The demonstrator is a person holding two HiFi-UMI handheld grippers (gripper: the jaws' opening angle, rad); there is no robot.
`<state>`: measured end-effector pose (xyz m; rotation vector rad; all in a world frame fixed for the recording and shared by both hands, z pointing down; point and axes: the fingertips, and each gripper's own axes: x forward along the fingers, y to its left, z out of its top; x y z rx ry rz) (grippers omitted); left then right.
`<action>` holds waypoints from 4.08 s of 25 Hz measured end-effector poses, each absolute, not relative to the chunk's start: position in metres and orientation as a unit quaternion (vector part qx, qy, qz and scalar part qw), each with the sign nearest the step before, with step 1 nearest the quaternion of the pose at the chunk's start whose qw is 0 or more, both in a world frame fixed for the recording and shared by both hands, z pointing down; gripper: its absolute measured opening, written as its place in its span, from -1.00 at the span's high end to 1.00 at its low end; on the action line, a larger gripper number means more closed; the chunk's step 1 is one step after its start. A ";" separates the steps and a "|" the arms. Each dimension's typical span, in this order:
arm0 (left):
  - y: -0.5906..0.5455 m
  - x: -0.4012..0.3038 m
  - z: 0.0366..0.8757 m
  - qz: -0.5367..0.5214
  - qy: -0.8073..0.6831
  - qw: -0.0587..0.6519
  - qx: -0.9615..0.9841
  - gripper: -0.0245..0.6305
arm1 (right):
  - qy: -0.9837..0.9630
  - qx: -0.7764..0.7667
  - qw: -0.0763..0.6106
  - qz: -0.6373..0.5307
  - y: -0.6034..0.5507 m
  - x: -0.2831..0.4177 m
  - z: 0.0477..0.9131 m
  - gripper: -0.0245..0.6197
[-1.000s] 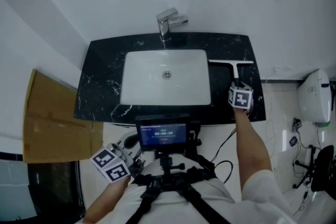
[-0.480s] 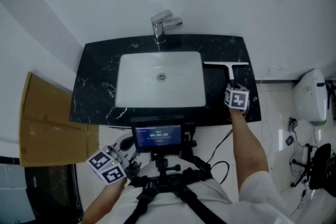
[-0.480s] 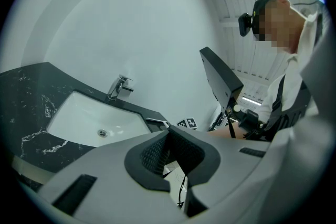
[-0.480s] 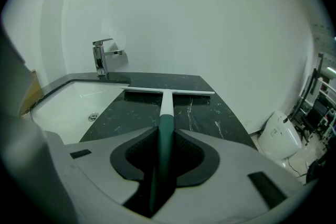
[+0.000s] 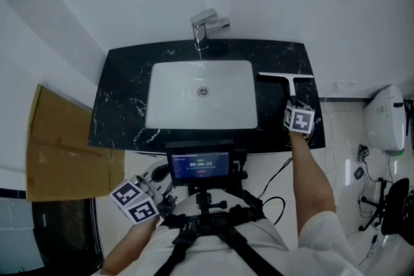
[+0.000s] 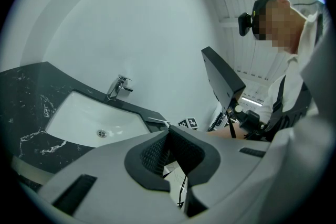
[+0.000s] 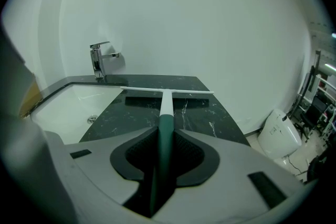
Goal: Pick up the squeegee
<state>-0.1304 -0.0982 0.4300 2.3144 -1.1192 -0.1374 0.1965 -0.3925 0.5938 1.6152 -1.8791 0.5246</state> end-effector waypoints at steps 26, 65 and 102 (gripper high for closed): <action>-0.092 -0.131 0.427 -0.069 -0.416 0.275 0.864 0.93 | -0.717 0.611 0.281 0.184 -0.377 0.190 0.539 0.66; -0.105 -0.118 0.426 -0.073 -0.370 0.278 0.883 0.93 | -0.750 0.594 0.242 0.160 -0.320 0.177 0.447 0.66; -0.110 -0.119 0.428 -0.073 -0.353 0.281 0.890 0.93 | -0.763 0.585 0.225 0.159 -0.259 0.169 0.415 0.66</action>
